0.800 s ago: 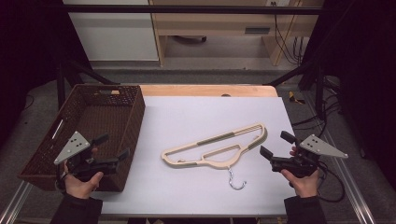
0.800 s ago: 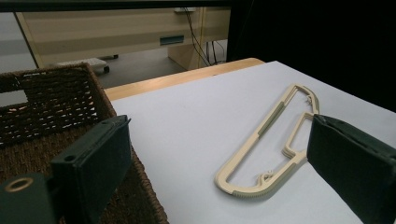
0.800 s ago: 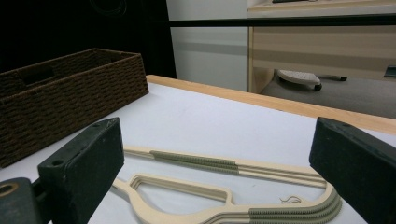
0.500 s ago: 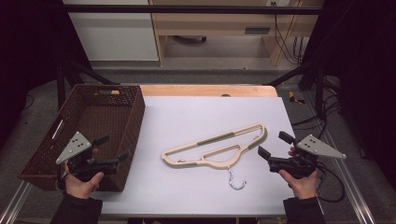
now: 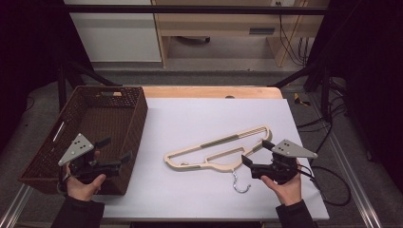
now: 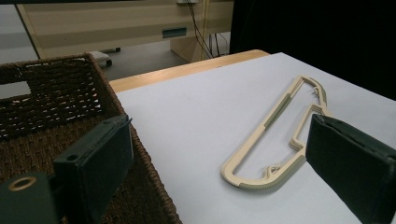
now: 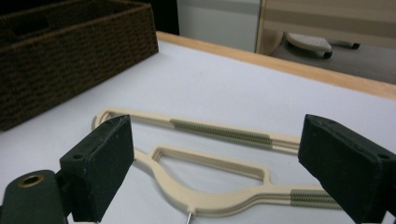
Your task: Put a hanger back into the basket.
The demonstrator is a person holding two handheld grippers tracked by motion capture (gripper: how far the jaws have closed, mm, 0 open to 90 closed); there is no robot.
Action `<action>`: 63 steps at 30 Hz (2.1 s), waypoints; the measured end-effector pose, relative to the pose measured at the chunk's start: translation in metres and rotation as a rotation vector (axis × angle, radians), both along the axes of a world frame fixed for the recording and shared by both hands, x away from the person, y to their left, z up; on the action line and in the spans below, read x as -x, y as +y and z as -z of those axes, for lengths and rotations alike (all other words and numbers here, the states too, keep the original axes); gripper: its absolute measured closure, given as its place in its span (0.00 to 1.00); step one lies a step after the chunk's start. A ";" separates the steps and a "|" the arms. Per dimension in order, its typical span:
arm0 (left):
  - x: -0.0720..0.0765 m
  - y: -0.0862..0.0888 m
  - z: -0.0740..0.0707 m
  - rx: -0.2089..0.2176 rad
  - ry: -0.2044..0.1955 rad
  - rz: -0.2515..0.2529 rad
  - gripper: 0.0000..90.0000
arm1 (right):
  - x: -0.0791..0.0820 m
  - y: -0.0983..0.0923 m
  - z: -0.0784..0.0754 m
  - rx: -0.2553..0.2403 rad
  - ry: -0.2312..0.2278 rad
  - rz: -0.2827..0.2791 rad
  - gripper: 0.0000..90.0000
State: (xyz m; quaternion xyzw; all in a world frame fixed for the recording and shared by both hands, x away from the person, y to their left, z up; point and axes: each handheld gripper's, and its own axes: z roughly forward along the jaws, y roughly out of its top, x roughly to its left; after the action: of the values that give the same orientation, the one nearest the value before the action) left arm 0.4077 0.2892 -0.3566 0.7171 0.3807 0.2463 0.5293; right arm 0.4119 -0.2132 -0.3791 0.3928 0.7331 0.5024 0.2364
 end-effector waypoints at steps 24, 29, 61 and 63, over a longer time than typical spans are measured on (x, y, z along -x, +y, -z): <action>0.002 -0.002 -0.001 -0.011 -0.012 -0.005 0.08 | -0.008 0.033 0.061 0.128 0.263 0.011 0.41; 0.002 -0.003 0.000 -0.009 -0.013 -0.005 0.08 | -0.009 0.037 0.069 0.169 0.306 0.030 0.49; 0.003 -0.020 0.003 -0.044 -0.007 0.022 0.09 | -0.022 0.040 0.088 0.127 0.475 0.061 0.97; 0.003 -0.022 0.003 -0.048 -0.006 0.027 0.09 | -0.022 0.040 0.087 0.122 0.481 0.064 0.97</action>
State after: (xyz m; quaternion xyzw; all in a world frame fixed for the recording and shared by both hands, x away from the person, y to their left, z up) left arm 0.4051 0.2672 -0.3598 0.7341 0.3635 0.2503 0.5161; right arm 0.4340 -0.1729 -0.4663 0.5092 0.7844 0.3415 0.0945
